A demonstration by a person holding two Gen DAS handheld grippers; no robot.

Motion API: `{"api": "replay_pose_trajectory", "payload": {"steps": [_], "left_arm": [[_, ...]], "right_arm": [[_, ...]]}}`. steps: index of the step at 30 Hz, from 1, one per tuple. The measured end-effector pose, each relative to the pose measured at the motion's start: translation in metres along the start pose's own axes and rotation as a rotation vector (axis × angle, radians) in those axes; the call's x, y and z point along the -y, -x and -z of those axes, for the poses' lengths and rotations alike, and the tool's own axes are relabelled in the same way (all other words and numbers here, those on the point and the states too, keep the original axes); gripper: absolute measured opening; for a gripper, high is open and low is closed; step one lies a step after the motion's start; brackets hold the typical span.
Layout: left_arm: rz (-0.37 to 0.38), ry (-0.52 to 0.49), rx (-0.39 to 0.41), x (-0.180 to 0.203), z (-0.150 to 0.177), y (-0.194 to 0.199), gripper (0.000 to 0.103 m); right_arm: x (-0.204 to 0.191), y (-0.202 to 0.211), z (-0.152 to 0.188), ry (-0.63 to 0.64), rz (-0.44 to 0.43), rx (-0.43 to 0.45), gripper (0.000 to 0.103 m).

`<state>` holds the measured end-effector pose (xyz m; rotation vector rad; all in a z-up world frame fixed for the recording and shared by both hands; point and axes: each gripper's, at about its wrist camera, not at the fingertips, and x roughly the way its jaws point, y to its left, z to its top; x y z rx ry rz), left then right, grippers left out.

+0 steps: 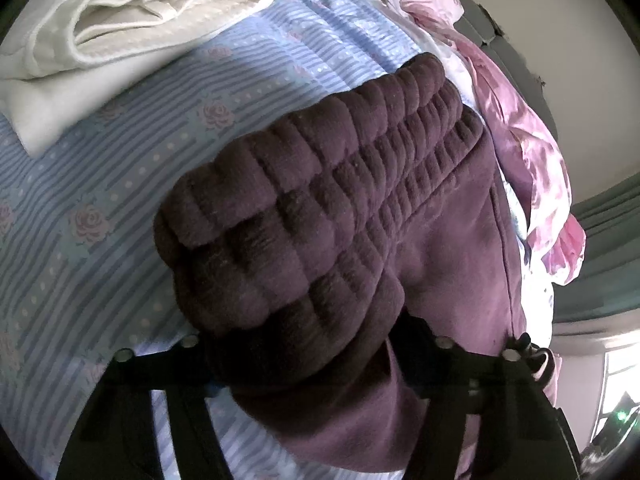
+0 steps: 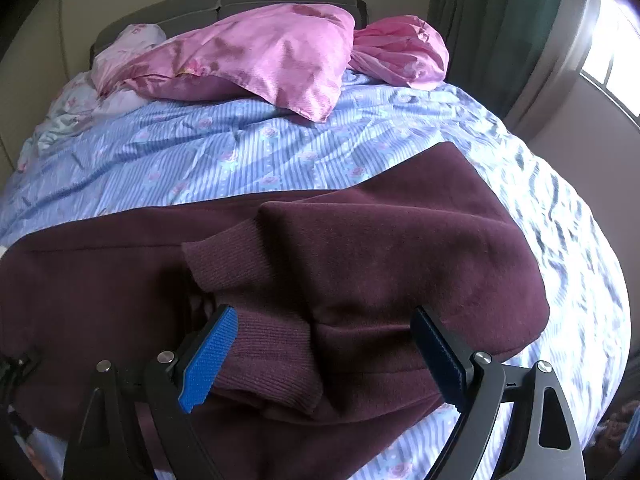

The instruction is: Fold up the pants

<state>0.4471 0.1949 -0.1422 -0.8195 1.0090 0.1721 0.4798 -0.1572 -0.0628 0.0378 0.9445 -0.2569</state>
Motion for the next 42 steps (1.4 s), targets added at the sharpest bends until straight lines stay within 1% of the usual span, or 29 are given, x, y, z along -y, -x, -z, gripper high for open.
{"api": "replay_pose_trajectory", "payload": {"steps": [2,5,9,11,15,16,19,20,22,27,33,38,42], "left_arm": [[0.007,-0.009,-0.02,0.002,-0.002,0.001,0.051],[0.008,-0.014,-0.029,0.005,-0.004,0.005,0.046],[0.006,-0.032,-0.017,0.011,-0.004,0.014,0.04],[0.006,-0.054,-0.004,0.016,-0.003,0.02,0.037],[-0.007,-0.094,0.013,0.025,-0.004,0.029,0.036],[-0.009,-0.103,0.017,0.028,-0.004,0.031,0.035],[-0.003,-0.124,0.028,0.033,-0.003,0.038,0.035],[-0.001,-0.128,0.03,0.034,-0.003,0.04,0.034],[0.0,-0.135,0.033,0.038,-0.003,0.043,0.034],[0.008,-0.142,0.047,0.051,-0.002,0.05,0.034],[0.059,-0.145,0.053,0.066,-0.003,0.061,0.033],[0.115,-0.153,0.047,0.084,0.001,0.067,0.033],[0.145,-0.178,0.05,0.099,0.006,0.074,0.032]], "right_arm": [[0.0,0.0,0.0,0.003,0.0,0.001,0.089],[-0.001,-0.001,0.0,0.007,0.001,0.002,0.089],[-0.001,0.0,0.0,0.003,-0.004,0.004,0.089],[-0.001,0.001,0.0,-0.001,-0.012,0.009,0.086],[0.004,0.006,-0.003,-0.017,-0.005,0.04,0.084],[0.006,0.005,-0.003,-0.023,-0.004,0.039,0.08],[0.008,-0.009,-0.005,-0.021,-0.021,-0.001,0.075],[0.006,-0.016,-0.005,-0.01,-0.033,-0.015,0.075],[0.001,-0.026,-0.004,0.024,-0.026,-0.03,0.075],[-0.01,-0.044,-0.006,0.059,-0.023,-0.041,0.075],[-0.02,-0.056,-0.009,0.072,-0.012,-0.053,0.076],[-0.022,-0.057,-0.009,0.08,-0.001,-0.052,0.076],[-0.022,-0.057,-0.01,0.078,-0.005,-0.055,0.076]]}}
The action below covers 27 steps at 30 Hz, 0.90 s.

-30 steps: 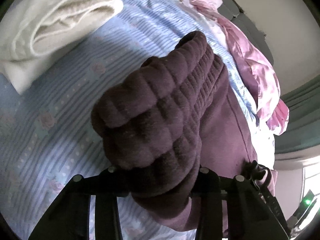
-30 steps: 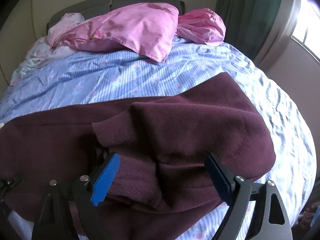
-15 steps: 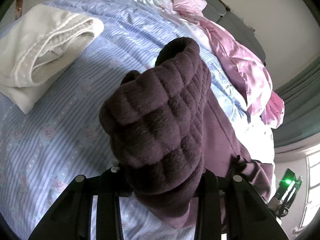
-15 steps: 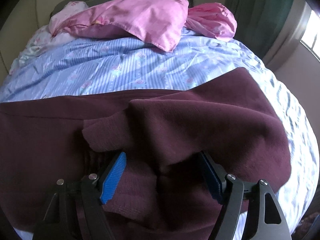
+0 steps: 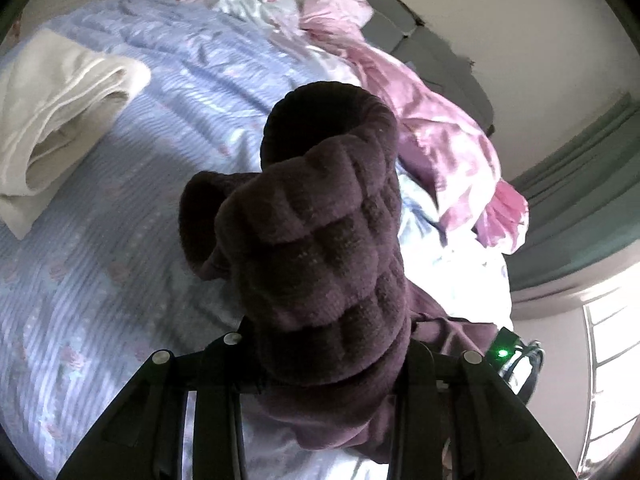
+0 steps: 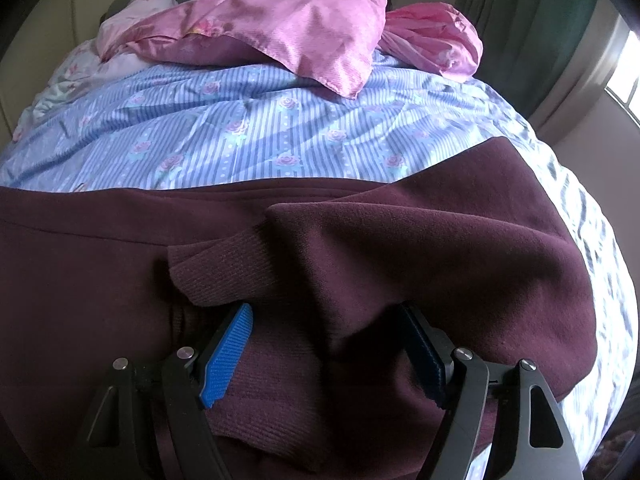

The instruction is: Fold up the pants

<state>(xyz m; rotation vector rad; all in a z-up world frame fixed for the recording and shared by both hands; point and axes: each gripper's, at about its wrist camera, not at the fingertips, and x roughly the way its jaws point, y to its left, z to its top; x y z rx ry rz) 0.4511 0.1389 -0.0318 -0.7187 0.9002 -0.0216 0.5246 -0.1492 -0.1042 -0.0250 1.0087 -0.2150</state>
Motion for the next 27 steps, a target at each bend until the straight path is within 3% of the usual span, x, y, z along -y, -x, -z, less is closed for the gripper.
{"api": "replay_pose_trajectory", "payload": {"steps": [11,18,21,27], "left_arm": [[0.1,-0.111,0.0,0.075,0.016,0.012,0.031],[0.157,-0.221,-0.011,0.144,0.04,0.007,0.031],[0.173,-0.264,-0.028,0.175,0.053,0.0,0.03],[0.196,-0.333,-0.097,0.24,0.093,-0.031,0.03]], "right_arm": [[0.005,0.0,-0.003,-0.011,-0.028,-0.021,0.076],[0.022,0.008,-0.01,-0.016,-0.164,-0.063,0.076],[0.048,0.026,-0.015,-0.058,-0.23,-0.036,0.076],[0.125,0.045,-0.014,-0.097,-0.165,-0.008,0.076]]}}
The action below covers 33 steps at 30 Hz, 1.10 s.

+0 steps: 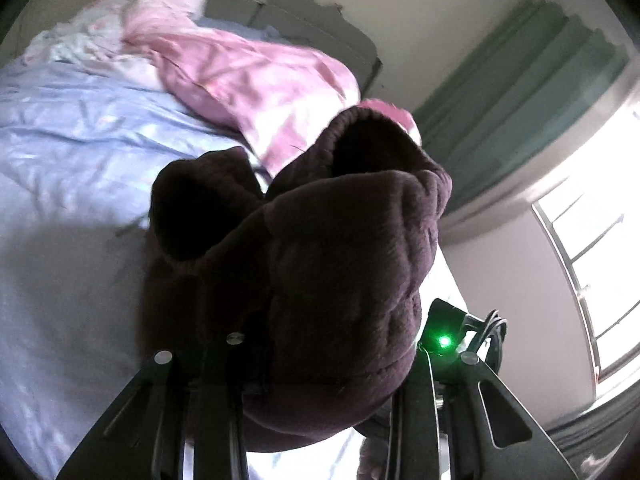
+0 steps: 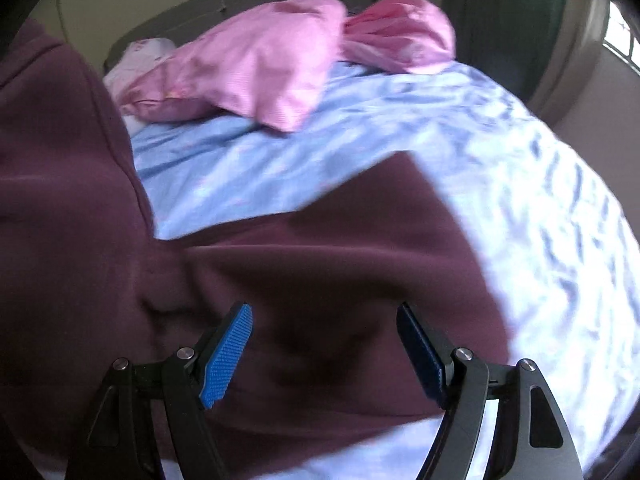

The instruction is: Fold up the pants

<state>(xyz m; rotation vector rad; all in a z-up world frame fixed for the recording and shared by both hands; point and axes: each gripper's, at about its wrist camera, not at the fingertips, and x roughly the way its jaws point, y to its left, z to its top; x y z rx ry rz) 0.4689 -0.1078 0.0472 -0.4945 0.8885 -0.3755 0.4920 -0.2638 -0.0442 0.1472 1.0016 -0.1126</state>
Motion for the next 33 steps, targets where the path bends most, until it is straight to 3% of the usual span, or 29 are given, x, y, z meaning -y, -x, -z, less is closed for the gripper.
{"api": "replay_pose_trajectory", "payload": {"steps": [4,11,21,30,33], "left_arm": [[-0.025,-0.05,-0.036,0.04,0.015,-0.034,0.03],[-0.159,-0.148,-0.08,0.079,0.045,-0.085,0.03],[-0.356,-0.3,-0.087,0.106,0.083,-0.124,0.032],[-0.388,-0.159,-0.102,0.1,0.08,-0.123,0.037],[-0.386,-0.139,-0.124,0.098,0.084,-0.12,0.045]], "right_arm": [[0.053,0.006,-0.002,0.006,0.064,-0.013,0.076],[0.132,0.005,0.004,-0.014,0.114,-0.042,0.076],[0.186,0.004,0.014,-0.039,0.104,-0.085,0.076],[0.207,0.008,0.014,-0.084,0.119,-0.109,0.077],[0.207,0.012,0.016,-0.09,0.123,-0.11,0.082]]}}
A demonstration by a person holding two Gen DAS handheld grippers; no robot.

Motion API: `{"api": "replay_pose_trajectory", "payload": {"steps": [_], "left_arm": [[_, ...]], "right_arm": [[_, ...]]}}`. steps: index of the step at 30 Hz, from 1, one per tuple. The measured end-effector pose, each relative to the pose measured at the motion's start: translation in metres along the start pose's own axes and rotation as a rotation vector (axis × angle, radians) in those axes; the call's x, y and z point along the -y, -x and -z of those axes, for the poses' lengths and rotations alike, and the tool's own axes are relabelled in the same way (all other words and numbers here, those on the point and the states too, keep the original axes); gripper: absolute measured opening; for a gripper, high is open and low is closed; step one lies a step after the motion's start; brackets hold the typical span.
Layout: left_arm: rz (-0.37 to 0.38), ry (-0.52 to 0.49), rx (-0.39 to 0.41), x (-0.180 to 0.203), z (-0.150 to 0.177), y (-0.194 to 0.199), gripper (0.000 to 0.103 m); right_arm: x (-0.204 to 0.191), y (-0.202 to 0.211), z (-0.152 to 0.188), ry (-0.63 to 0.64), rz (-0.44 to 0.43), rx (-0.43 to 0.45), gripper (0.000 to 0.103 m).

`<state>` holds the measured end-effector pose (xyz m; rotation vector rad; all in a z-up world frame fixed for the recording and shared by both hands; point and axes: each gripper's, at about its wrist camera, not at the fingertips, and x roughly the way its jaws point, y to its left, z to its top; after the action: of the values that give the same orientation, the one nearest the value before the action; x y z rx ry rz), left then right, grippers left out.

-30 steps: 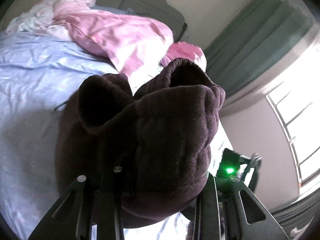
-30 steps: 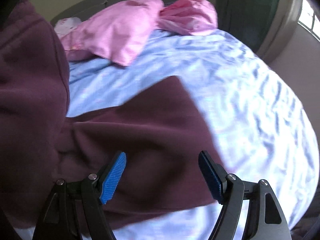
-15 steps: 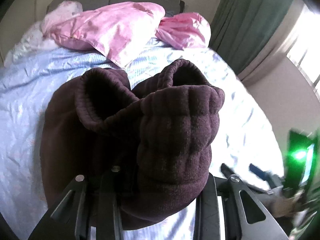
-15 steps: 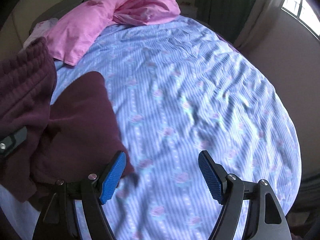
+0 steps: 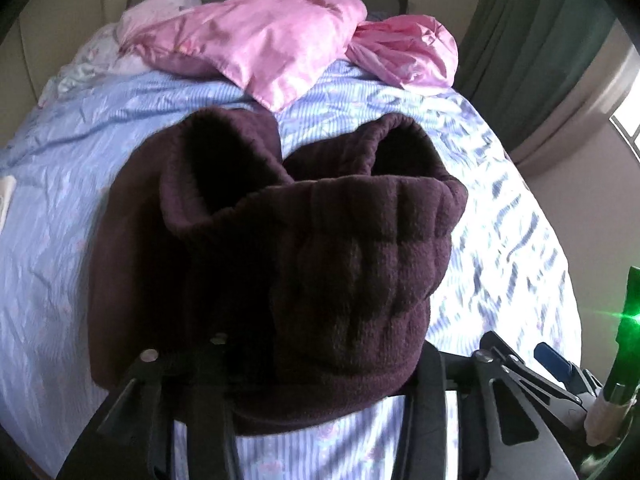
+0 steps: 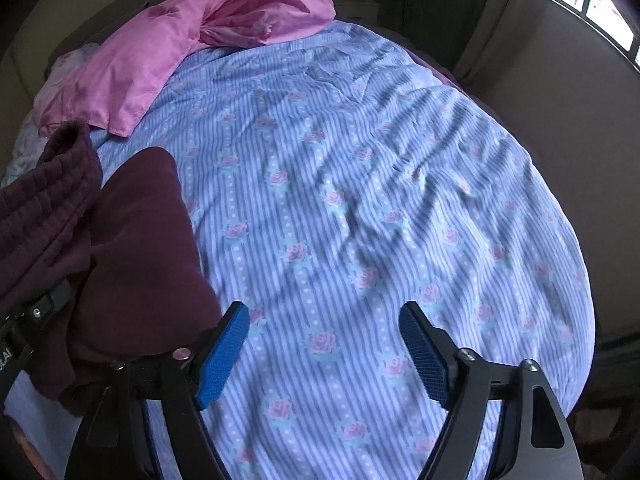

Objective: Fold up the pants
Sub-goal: 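Release the folded bundle with the left tool while the right tool presses it flat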

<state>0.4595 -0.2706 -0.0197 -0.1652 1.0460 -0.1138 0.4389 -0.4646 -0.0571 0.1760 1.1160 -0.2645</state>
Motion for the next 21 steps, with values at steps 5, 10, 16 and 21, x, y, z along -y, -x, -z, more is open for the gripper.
{"api": "replay_pose_trajectory", "payload": {"steps": [5,10,16,21], "left_arm": [[0.133,0.023,-0.005,-0.005,0.013,0.017,0.099],[0.272,0.034,0.041,-0.004,0.02,0.045,0.103],[0.298,0.099,0.029,-0.04,0.019,0.046,0.102],[0.228,0.074,0.058,-0.092,0.015,0.045,0.101]], "right_arm": [[-0.003,0.01,0.007,0.015,0.032,0.007,0.087],[-0.005,0.024,0.011,0.029,0.052,0.039,0.093],[-0.017,0.048,0.006,0.061,0.056,0.108,0.093],[-0.055,0.074,-0.002,0.125,-0.031,0.195,0.093]]}}
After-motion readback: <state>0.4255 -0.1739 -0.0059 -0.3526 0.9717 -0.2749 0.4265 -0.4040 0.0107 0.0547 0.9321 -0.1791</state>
